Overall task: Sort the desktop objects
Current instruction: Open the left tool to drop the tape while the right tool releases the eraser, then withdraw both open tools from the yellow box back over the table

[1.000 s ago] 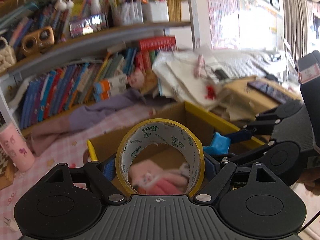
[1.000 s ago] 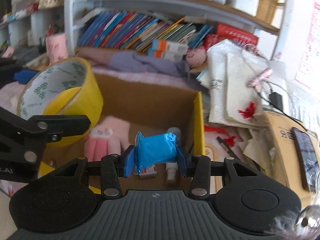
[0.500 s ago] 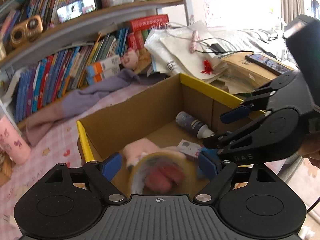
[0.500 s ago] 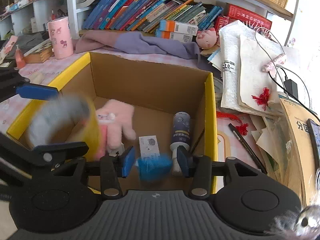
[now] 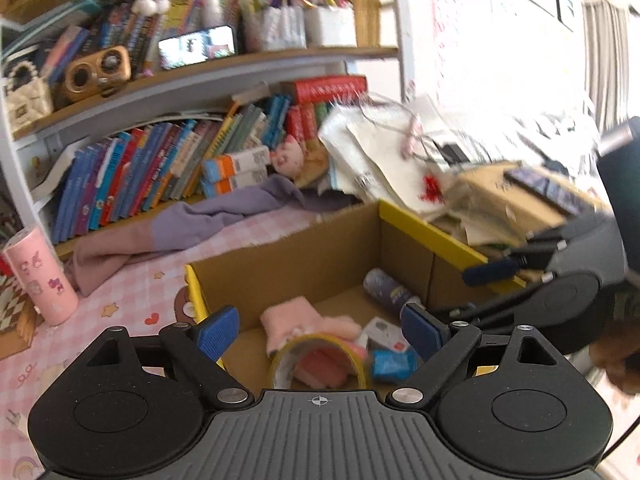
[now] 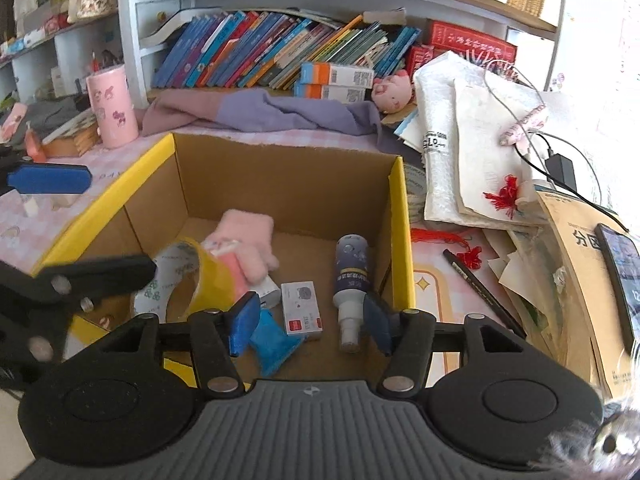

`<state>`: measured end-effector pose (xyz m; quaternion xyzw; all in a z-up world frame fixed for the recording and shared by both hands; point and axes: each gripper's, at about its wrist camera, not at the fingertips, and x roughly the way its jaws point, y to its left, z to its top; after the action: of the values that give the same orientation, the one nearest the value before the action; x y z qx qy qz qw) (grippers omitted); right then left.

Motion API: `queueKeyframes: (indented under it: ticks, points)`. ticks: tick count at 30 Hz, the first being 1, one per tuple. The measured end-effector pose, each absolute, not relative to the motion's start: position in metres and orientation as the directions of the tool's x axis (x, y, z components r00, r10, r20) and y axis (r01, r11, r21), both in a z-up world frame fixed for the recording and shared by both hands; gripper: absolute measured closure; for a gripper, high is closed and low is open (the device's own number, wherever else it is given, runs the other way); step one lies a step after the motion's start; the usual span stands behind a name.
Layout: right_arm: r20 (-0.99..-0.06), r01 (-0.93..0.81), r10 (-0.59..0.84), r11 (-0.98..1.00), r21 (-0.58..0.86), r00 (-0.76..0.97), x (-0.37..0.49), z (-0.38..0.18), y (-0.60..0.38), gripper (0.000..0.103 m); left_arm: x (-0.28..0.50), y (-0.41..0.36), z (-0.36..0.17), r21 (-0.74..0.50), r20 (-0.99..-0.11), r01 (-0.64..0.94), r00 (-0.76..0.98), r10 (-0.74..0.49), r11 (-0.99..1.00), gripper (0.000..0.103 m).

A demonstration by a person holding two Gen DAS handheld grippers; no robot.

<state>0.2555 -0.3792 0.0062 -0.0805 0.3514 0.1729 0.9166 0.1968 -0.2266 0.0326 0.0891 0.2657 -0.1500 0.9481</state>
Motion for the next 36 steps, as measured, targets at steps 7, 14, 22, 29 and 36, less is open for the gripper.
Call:
queueKeyframes:
  ticks: [7,14,22,29,36]
  points:
    - [-0.626,-0.316,0.246,0.949,0.0,0.74,0.237,0.017,-0.384,0.048,0.181,-0.215,0.043,0.044,-0.505,0.303,0.829,-0.24,0.952,0.012]
    - [-0.614,-0.284,0.221,0.959,-0.006,0.757,0.213,0.023,-0.384,0.047,0.161,-0.202,0.046,0.017,-0.497,0.295,0.832,-0.248,0.955,0.011]
    - [-0.614,-0.227,0.174,0.974,-0.008,0.77,0.181,0.025,-0.373,0.045,0.141,-0.183,0.042,0.021,-0.512,0.322,0.817,-0.267,0.946,0.01]
    - [-0.642,-0.189,0.138,0.982,-0.01,0.754,0.155,0.019,-0.354,0.044,0.124,-0.163,0.037,0.022,-0.524,0.353,0.801,-0.29,0.935,0.007]
    - [-0.659,-0.157,0.112,0.987,-0.01,0.744,0.13,0.014,-0.329,0.044,0.11,-0.135,0.031,0.002,-0.542,0.365,0.783,-0.306,0.931,0.007]
